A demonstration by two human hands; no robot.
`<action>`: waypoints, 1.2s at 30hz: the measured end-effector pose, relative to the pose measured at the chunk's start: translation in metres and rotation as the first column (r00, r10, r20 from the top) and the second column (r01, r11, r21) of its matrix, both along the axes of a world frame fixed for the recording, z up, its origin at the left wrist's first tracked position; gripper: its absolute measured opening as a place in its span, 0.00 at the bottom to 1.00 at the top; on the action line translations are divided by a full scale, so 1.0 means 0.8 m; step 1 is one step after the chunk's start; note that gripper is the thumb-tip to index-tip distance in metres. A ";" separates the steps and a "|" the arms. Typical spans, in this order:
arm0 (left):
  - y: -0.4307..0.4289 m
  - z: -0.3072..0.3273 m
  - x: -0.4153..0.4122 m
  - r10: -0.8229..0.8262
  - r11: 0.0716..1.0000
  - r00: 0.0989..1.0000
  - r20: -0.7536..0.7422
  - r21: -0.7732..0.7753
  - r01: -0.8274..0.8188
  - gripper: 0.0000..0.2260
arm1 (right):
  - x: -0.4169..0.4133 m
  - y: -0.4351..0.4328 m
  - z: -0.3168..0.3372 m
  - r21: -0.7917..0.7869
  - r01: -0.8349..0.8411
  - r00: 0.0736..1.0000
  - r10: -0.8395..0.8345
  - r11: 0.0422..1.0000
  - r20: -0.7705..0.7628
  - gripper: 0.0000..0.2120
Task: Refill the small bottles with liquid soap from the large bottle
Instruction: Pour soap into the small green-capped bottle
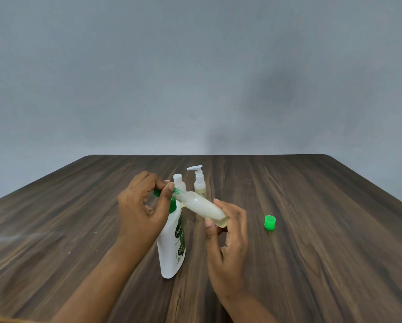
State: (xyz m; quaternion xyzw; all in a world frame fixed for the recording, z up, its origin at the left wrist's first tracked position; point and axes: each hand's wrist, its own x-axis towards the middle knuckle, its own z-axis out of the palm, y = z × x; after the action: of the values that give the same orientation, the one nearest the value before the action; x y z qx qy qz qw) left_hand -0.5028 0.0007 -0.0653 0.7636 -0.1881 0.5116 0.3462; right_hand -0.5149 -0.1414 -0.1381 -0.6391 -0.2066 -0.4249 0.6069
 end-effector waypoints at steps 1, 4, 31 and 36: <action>0.000 -0.002 -0.001 -0.002 1.000 1.000 -0.003 -0.008 0.002 0.12 | 0.000 0.000 0.000 0.005 0.004 1.000 -0.004 1.000 -0.001 0.13; -0.002 -0.002 -0.003 0.003 1.000 1.000 0.000 -0.005 -0.003 0.12 | 0.000 -0.001 -0.001 0.012 -0.006 1.000 0.006 1.000 -0.003 0.12; 0.000 0.016 -0.004 -0.023 0.999 1.000 -0.018 0.042 0.024 0.13 | -0.001 -0.001 -0.002 -0.009 -0.012 1.000 0.012 1.000 0.000 0.13; 0.000 -0.004 -0.001 -0.031 0.999 0.999 -0.013 -0.009 0.030 0.13 | 0.000 -0.001 -0.003 -0.004 -0.003 1.000 0.003 1.000 -0.019 0.13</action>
State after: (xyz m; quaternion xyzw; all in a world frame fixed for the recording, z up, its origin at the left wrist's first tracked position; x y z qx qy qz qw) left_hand -0.5035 0.0007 -0.0682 0.7623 -0.1953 0.5022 0.3585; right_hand -0.5149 -0.1424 -0.1405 -0.6440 -0.2024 -0.4174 0.6083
